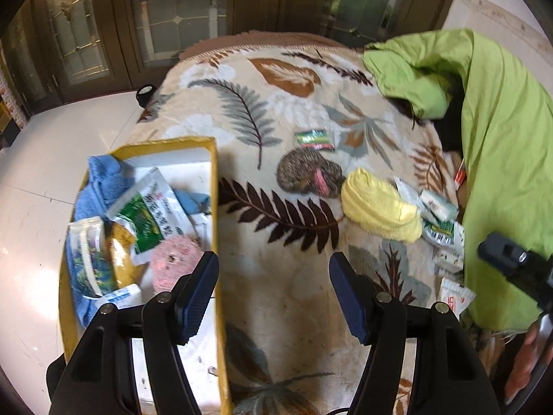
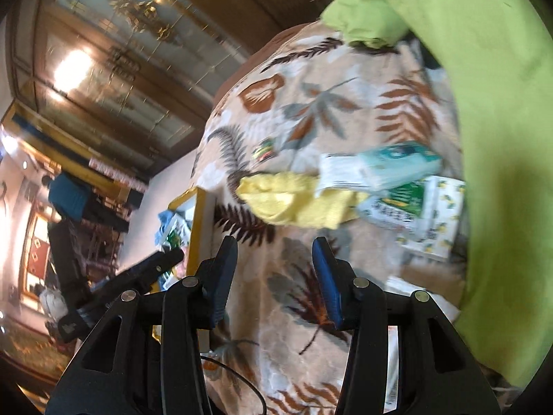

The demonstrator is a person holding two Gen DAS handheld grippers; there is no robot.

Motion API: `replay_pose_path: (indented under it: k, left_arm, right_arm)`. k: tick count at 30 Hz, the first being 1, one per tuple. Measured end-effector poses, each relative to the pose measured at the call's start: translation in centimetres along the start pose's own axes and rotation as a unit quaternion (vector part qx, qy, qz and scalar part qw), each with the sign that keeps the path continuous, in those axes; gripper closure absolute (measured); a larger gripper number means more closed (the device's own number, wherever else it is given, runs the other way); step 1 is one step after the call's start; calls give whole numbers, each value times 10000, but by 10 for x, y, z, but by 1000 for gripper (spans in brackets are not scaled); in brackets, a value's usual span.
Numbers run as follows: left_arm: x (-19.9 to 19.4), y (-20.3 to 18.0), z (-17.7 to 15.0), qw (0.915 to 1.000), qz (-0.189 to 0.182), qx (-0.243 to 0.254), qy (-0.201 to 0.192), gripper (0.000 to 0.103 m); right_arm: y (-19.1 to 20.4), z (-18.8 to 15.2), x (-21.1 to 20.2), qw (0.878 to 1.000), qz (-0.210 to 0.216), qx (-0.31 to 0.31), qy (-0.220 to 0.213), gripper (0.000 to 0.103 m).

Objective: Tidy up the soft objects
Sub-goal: 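Move both grippers back over the items on the blanket, then grasp the yellow towel with the left gripper while the right gripper grasps the white red-logo packet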

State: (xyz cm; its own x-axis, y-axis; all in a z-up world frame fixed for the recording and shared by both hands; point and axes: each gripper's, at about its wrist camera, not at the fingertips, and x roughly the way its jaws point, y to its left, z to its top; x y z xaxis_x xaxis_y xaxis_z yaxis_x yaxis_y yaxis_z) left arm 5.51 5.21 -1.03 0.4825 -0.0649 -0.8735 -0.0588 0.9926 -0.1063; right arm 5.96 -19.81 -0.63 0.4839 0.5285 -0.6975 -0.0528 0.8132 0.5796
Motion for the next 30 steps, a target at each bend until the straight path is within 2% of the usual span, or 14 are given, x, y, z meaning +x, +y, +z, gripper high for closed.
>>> replay_pose_path:
  k: [6,11,14,18,21,24,27,30]
  left_arm:
    - [19,-19,-9,9993,-161,185,277,36]
    - [29,-41,-18,9969,-440,408,515,36]
    - [35,-51,-21,9958,-501,506,575,36]
    - [40,-53,-17,9954,-604,397,628,36]
    - [43,-53,-14,9951,-680,322,644,36]
    - [45,-52,-8,9953,-686,235,644,36]
    - [45,-49,2,9949,-799,-18,615,36]
    - [50,-48,13,9946,-776,-306,614,36]
  right_arm:
    - [-23,6,-15,9994,-96,298,-128,58]
    - [-37,-1,-20,9980,-508,357,130,55]
    - [-46,-14,-20,9952,-821,345,394,55]
    - [-55,-36,-13,9860,-1439,228,811,55]
    - [-62,-51,-3,9801,-1646,224,1086,55]
    - [-64,-63,16,9763,-1658,214,1371,55]
    - [-62,-77,41,9698,-1847,-56,1590,48]
    - [-47,-87,48,9625,-2080,-893,1497,50]
